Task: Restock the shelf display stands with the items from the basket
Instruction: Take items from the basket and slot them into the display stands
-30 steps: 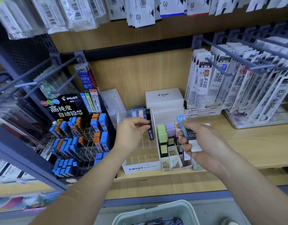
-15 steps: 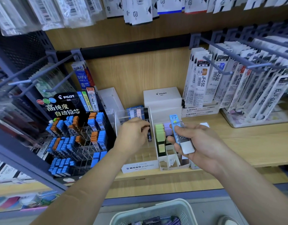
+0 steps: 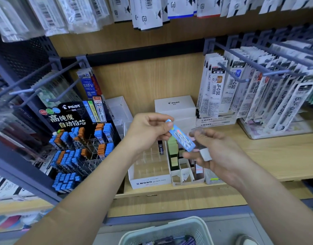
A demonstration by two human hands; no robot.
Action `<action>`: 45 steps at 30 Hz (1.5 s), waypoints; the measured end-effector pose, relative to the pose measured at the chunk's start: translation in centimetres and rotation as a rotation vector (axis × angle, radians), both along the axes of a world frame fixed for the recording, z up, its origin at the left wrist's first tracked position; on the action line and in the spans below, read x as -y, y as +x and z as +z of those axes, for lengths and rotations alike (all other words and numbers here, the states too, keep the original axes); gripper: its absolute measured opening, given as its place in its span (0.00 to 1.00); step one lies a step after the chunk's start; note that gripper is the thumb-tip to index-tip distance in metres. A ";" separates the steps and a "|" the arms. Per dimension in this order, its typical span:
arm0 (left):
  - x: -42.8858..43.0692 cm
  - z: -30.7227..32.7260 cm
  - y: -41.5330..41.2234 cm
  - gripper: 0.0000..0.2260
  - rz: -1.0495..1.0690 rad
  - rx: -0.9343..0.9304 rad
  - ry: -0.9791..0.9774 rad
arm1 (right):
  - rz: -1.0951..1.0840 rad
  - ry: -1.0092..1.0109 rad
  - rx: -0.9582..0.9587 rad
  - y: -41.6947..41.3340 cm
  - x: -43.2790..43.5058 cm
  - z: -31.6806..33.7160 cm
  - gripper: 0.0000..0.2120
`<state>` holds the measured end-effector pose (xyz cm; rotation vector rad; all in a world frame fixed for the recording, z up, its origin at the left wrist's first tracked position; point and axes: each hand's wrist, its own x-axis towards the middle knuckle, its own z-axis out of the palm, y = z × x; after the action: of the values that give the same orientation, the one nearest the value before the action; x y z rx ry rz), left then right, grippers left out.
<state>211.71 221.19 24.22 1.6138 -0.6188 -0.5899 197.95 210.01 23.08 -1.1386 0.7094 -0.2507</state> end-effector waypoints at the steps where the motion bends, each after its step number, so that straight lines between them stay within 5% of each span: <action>1: -0.1 0.2 0.4 0.05 0.032 0.009 -0.033 | -0.041 -0.008 -0.017 0.0 0.6 -0.1 0.06; 9: -1.1 1.0 1.7 0.06 0.023 0.292 0.112 | -0.062 -0.044 -0.015 -1.6 3.6 0.5 0.10; 15: 0.4 -0.5 -0.3 0.07 -0.024 0.276 0.058 | -0.168 -0.469 -0.140 -3.1 5.8 0.5 0.11; 23: 5.1 -1.9 -2.4 0.10 0.042 0.371 0.016 | -0.307 -0.116 0.114 -5.0 6.9 0.8 0.07; 32: 9.3 -3.6 -3.7 0.09 -0.115 0.841 0.386 | -0.245 -0.162 0.091 -7.5 8.9 0.1 0.07; 45: 11.8 -5.5 -2.9 0.08 -0.132 0.988 0.704 | -0.136 -0.145 0.053 -8.0 8.4 -0.3 0.06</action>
<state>208.86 209.35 18.77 2.5498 -1.3431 -0.0335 189.95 201.61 22.77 -1.2177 0.7318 -0.4517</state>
